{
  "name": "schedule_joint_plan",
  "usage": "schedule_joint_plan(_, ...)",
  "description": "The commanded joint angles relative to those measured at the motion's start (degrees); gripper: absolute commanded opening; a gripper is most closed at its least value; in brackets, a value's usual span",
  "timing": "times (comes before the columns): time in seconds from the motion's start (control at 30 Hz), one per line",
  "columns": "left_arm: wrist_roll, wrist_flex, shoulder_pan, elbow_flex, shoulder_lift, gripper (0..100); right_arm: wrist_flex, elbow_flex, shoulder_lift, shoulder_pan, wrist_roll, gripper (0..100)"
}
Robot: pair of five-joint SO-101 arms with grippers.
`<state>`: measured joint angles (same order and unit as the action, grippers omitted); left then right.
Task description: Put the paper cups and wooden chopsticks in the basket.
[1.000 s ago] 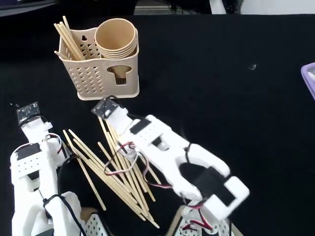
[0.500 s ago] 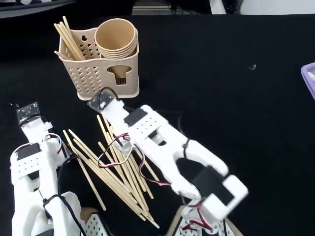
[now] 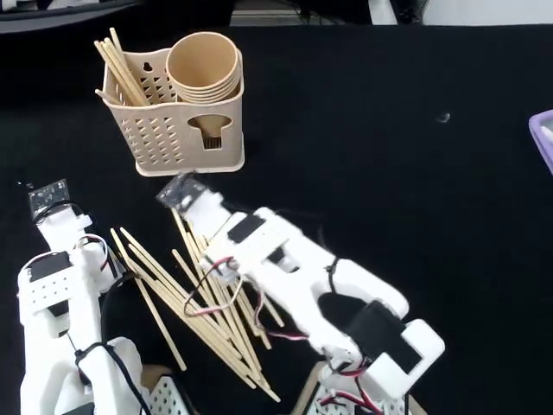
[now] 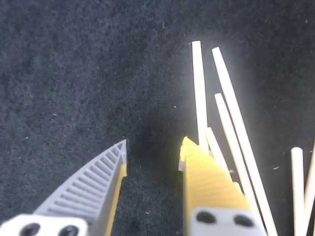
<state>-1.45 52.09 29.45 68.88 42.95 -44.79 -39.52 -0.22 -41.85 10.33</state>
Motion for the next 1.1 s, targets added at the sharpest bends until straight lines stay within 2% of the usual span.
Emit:
schedule_joint_plan(0.0,0.4,-0.7,-0.7,-0.8,1.3,17,-0.7,0.4,-3.1,6.0,3.8,18.5)
schedule_joint_plan(0.17,0.5,-0.7,-0.7,-0.9,1.3,17,-0.9,-1.0,-3.1,6.4,4.1,18.5)
schedule_joint_plan(0.33,0.5,-0.7,-0.7,-0.9,1.3,17,-2.5,-0.2,-3.6,2.6,3.7,18.5)
schedule_joint_plan(0.53,0.4,-0.7,-0.7,-0.9,1.3,17,-8.7,7.8,-3.7,1.7,0.3,18.5)
schedule_joint_plan(0.83,0.4,-0.7,-0.5,-0.8,1.3,17,-2.4,8.2,8.4,-0.2,-0.4,18.5)
schedule_joint_plan(1.07,0.4,-0.7,-0.6,-0.9,1.3,17,-6.1,11.6,9.6,0.7,0.0,18.5)
